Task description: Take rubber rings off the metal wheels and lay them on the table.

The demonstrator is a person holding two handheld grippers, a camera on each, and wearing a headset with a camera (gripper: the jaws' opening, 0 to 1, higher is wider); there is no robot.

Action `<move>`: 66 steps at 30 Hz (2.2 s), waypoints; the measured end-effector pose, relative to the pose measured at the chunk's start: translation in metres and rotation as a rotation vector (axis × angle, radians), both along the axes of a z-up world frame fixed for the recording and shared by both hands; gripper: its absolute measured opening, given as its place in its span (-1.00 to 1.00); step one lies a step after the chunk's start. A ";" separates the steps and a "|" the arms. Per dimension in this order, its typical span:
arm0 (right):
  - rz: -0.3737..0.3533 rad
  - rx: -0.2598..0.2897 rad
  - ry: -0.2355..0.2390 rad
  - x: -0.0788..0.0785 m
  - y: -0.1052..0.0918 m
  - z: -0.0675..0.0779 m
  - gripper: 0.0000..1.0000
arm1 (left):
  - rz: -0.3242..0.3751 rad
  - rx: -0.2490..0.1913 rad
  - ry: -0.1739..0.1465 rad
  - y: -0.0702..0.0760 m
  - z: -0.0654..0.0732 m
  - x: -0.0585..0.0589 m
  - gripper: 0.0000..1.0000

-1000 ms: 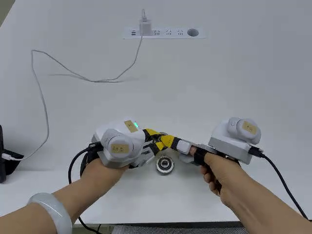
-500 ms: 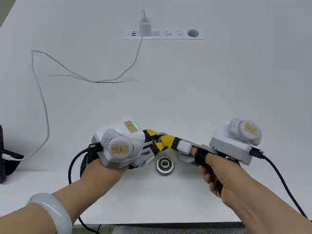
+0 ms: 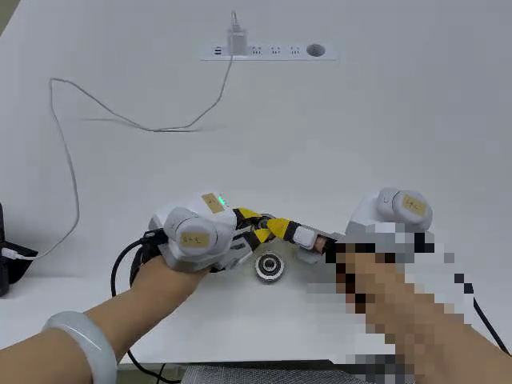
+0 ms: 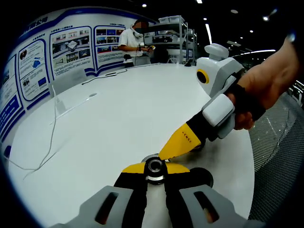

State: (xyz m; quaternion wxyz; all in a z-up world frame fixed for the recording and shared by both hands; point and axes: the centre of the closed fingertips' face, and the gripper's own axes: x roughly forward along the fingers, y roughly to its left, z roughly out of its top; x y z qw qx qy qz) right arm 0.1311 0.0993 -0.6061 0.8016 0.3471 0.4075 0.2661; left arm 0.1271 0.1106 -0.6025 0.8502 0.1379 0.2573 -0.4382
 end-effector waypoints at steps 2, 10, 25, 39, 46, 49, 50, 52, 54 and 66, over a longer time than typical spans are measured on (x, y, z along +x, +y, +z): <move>-0.002 -0.003 0.001 0.000 0.000 0.000 -0.65 | 0.000 0.000 0.000 0.000 0.000 0.000 -0.73; 0.004 -0.044 -0.011 0.001 -0.003 -0.003 -0.79 | 0.001 0.001 0.001 0.000 0.001 0.000 -0.73; 0.011 -0.086 -0.024 0.002 -0.006 -0.004 -0.93 | 0.000 0.000 0.002 0.000 0.000 0.000 -0.73; 0.012 -0.085 -0.029 0.002 -0.006 -0.001 -0.97 | -0.002 0.003 0.003 0.000 0.001 0.000 -0.73; 0.008 -0.070 -0.024 0.001 -0.005 0.002 -0.98 | -0.003 0.006 0.004 0.000 0.001 0.000 -0.73; 0.009 -0.068 -0.025 0.001 -0.004 0.003 -0.98 | -0.003 0.006 0.004 0.000 0.000 0.000 -0.73; 0.009 -0.069 -0.026 0.001 -0.004 0.003 -0.98 | -0.002 0.006 0.004 0.001 0.000 0.000 -0.73; 0.010 -0.065 -0.026 0.001 -0.003 0.004 -0.98 | -0.002 0.006 0.004 0.000 0.000 0.000 -0.73; 0.010 -0.064 -0.026 0.001 -0.003 0.004 -0.98 | -0.003 0.007 0.004 0.001 0.000 0.000 -0.73; 0.015 -0.048 -0.026 0.000 0.000 0.008 -0.99 | -0.004 0.006 0.002 0.000 0.001 0.000 -0.73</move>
